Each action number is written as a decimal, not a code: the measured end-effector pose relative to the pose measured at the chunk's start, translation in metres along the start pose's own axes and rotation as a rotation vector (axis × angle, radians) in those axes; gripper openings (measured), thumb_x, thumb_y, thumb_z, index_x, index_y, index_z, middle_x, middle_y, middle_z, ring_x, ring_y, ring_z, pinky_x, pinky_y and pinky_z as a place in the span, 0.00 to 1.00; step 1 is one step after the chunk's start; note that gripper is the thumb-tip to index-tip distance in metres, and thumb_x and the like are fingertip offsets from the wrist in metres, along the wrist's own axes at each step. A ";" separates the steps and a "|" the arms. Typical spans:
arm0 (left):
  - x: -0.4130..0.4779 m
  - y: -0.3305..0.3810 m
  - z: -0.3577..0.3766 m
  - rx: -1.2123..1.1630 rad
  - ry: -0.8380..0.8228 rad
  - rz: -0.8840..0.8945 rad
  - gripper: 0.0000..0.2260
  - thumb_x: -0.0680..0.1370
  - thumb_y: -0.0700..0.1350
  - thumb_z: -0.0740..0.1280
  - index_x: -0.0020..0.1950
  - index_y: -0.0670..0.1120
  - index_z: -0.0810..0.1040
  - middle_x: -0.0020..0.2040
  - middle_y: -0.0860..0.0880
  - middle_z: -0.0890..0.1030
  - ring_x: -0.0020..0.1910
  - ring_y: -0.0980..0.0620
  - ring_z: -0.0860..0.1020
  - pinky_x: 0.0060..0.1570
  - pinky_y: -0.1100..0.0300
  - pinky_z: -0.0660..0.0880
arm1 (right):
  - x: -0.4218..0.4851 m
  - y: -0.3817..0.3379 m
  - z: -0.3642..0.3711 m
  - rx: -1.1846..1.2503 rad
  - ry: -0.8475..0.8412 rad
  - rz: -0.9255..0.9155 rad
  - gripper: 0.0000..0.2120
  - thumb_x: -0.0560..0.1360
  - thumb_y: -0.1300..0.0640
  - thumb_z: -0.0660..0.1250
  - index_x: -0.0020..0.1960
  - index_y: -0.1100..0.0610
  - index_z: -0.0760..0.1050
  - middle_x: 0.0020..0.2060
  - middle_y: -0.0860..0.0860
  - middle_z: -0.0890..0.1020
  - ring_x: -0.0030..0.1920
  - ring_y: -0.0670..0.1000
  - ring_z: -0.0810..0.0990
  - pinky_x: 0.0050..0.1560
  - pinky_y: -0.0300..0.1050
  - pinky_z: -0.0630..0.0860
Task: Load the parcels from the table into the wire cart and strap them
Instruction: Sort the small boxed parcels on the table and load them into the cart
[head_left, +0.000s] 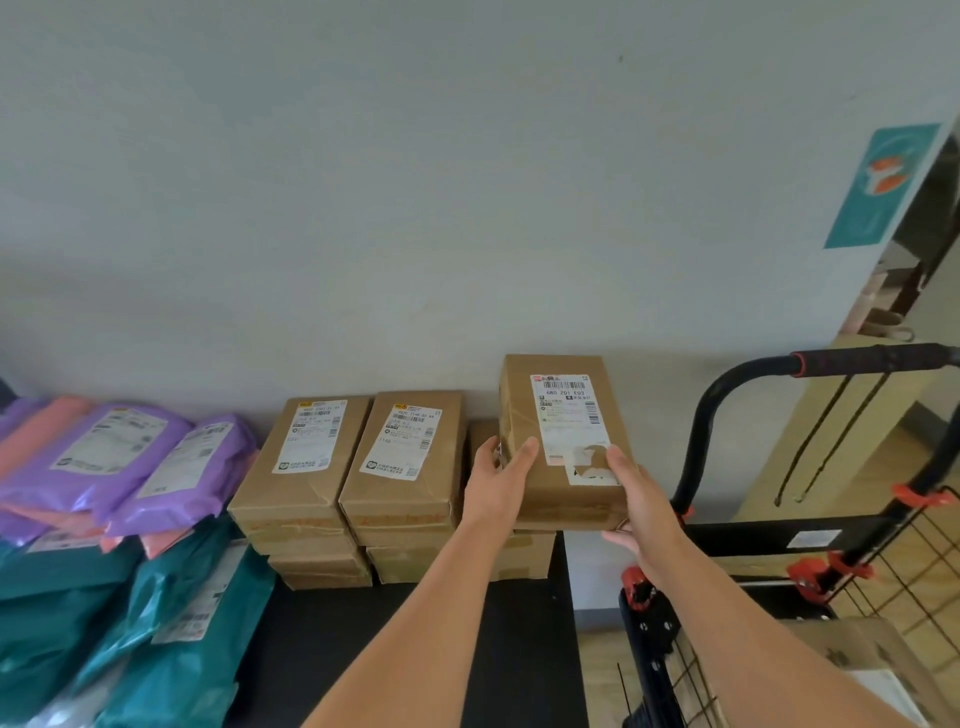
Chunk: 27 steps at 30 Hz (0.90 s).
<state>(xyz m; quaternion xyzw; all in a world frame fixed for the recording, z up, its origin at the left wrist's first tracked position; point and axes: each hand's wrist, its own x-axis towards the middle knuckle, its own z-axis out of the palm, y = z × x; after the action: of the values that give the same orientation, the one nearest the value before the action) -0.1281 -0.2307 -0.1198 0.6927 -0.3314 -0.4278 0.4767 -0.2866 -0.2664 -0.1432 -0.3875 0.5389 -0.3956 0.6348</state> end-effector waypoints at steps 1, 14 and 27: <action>-0.004 0.000 0.002 -0.034 -0.004 -0.018 0.34 0.76 0.61 0.66 0.78 0.51 0.58 0.66 0.50 0.74 0.63 0.50 0.74 0.64 0.51 0.71 | -0.005 0.000 -0.004 0.010 -0.006 0.000 0.20 0.77 0.39 0.64 0.65 0.47 0.68 0.56 0.49 0.79 0.57 0.53 0.77 0.64 0.62 0.73; -0.071 -0.050 0.028 -0.378 -0.040 -0.197 0.28 0.69 0.58 0.75 0.67 0.54 0.72 0.58 0.49 0.81 0.57 0.46 0.79 0.61 0.43 0.74 | -0.073 0.032 -0.070 0.023 -0.123 0.096 0.22 0.77 0.45 0.67 0.68 0.49 0.67 0.60 0.51 0.77 0.64 0.57 0.75 0.69 0.59 0.70; -0.142 -0.099 0.004 -0.370 0.037 -0.257 0.27 0.73 0.57 0.72 0.69 0.51 0.70 0.58 0.48 0.81 0.57 0.46 0.79 0.62 0.43 0.74 | -0.132 0.074 -0.078 0.000 -0.226 0.192 0.22 0.74 0.42 0.69 0.64 0.48 0.68 0.59 0.52 0.78 0.59 0.53 0.76 0.67 0.56 0.69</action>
<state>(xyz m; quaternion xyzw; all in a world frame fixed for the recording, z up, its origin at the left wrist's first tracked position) -0.1852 -0.0770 -0.1749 0.6378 -0.1472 -0.5258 0.5432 -0.3716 -0.1219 -0.1708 -0.3765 0.4985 -0.2870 0.7262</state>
